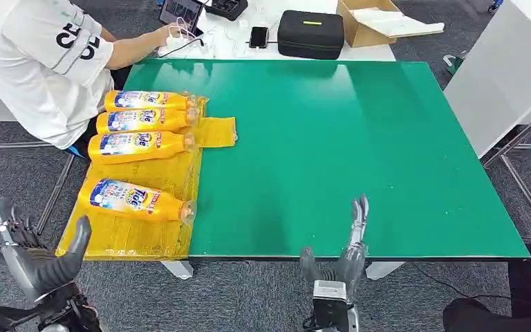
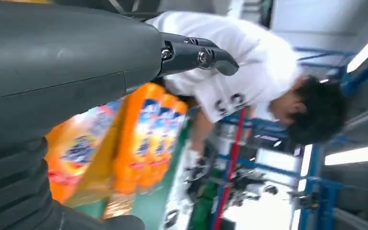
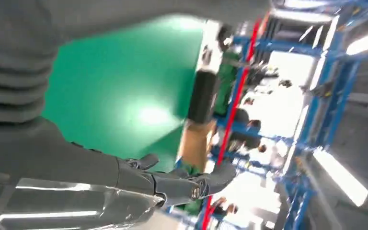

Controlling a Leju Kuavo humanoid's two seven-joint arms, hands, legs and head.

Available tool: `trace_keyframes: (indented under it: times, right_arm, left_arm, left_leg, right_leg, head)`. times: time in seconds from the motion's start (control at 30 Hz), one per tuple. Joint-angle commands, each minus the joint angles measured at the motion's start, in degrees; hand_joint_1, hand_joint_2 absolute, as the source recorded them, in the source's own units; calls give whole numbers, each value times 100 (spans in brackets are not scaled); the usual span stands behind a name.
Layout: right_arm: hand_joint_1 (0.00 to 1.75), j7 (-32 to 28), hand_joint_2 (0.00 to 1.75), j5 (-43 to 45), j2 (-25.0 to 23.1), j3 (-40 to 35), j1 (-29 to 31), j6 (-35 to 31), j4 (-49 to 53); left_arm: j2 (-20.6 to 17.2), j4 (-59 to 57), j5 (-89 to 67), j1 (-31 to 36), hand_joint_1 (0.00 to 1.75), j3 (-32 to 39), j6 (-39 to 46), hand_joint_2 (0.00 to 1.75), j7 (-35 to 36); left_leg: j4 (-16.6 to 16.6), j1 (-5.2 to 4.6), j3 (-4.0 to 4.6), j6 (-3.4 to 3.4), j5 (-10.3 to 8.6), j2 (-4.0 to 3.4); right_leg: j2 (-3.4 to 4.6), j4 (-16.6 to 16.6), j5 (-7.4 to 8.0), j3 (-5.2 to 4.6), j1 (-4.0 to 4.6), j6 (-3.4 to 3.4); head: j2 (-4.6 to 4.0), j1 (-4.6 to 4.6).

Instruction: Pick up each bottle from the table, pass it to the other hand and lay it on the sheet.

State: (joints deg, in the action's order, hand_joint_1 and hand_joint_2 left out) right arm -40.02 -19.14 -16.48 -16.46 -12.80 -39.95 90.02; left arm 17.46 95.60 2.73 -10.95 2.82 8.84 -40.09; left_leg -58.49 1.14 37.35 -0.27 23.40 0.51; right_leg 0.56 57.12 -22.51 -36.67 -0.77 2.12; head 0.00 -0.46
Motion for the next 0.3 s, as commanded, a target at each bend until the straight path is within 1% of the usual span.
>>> trace_keyframes:
  times: [0.03,0.1,0.13,0.2,0.3]
  right_arm:
    - [0,2,175,-66,-174,562,-130,-5,305]
    - [0,2,175,-113,-183,550,-124,-5,326]
    - [0,2,175,-112,-178,534,-122,-5,319]
    - [0,2,175,-105,-181,541,-139,-5,286]
    - [0,2,175,-58,-168,553,-156,-5,211]
  left_arm:
    - [237,-594,-58,-116,0,7,-251,175,9]
    - [179,-687,-17,-88,0,-136,-396,175,9]
    - [190,-744,20,-94,0,-186,-443,175,9]
    - [196,-853,62,-80,0,-302,-519,175,9]
    - [185,-865,84,-69,0,-389,-535,175,9]
  left_leg:
    - [7,-5,-43,9,12,2]
    - [5,-3,-26,6,5,1]
    - [8,-4,-42,8,9,3]
    - [8,-4,-28,7,2,3]
    - [9,-3,-43,11,5,5]
  right_leg:
    - [-11,-5,-14,43,-1,-8]
    - [-8,-3,-7,25,-1,-6]
    - [-13,-5,-13,42,0,-9]
    - [-10,-5,-6,27,-1,-5]
    - [-14,-7,-11,45,1,-7]
  head:
    - [0,0]
    - [0,0]
    - [0,2]
    - [0,0]
    - [0,0]
